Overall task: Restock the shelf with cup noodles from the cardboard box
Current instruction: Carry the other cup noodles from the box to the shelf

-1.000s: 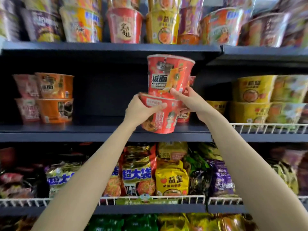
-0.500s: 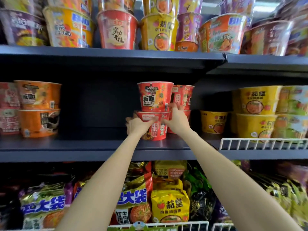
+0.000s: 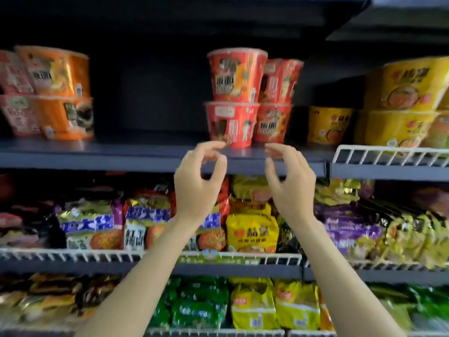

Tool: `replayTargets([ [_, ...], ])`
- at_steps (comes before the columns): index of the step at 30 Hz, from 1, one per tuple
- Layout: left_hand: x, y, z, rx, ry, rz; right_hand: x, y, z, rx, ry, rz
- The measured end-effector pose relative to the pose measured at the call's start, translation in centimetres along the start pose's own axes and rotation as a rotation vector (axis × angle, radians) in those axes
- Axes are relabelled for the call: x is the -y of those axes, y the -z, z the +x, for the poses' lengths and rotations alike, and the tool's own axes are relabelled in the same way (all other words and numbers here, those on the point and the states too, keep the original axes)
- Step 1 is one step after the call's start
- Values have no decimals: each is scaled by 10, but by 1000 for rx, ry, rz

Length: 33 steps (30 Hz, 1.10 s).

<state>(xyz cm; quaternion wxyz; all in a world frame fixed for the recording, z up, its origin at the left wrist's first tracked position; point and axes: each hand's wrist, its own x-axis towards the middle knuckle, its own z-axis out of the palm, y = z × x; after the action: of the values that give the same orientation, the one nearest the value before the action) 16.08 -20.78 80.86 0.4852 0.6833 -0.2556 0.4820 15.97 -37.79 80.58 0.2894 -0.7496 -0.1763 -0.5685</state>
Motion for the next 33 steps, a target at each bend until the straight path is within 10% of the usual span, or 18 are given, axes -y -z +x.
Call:
replayTargets([
  [7, 26, 48, -176, 231, -65, 183, 16, 26, -180, 362, 40, 20],
  [15, 54, 128, -388, 837, 925, 299, 17, 44, -381, 1131, -584, 243],
  [22, 90, 172, -550, 689, 1480, 489, -2, 28, -528, 1562, -765, 80],
  [33, 211, 153, -788, 706, 1606, 537, -61, -84, -775, 1765, -640, -49],
])
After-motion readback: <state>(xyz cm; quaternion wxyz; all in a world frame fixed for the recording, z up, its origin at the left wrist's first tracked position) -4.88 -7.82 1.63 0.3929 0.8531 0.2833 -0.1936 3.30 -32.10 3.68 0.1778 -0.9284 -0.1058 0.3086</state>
